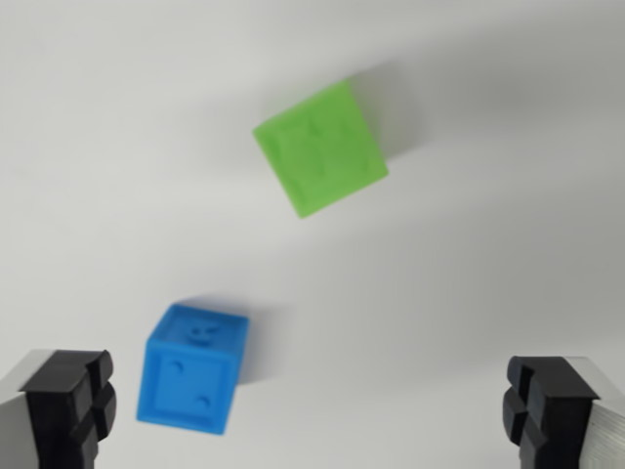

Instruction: Stack cube

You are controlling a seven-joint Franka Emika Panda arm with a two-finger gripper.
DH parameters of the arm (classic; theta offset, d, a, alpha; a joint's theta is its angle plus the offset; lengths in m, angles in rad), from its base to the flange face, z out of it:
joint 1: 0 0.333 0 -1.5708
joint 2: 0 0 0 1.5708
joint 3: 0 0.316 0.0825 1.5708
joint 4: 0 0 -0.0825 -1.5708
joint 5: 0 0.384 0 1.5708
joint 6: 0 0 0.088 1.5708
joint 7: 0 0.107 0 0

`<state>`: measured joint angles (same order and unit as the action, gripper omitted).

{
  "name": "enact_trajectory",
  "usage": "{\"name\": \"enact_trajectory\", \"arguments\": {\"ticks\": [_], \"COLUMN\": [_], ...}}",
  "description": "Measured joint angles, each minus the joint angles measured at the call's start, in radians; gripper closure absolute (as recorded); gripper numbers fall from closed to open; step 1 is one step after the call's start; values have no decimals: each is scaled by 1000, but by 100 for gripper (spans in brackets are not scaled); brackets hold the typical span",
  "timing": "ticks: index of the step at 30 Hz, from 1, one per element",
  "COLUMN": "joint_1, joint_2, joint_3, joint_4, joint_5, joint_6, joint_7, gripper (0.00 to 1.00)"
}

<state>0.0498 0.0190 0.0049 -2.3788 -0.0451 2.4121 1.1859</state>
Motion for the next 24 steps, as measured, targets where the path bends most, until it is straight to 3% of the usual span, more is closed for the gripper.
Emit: {"name": "enact_trajectory", "arguments": {"ticks": [24], "joint_1": [71], "joint_2": [57], "joint_3": [43], "joint_4": [-153], "joint_5": [5], "joint_6": [198], "joint_7": [237], "gripper": [0]}}
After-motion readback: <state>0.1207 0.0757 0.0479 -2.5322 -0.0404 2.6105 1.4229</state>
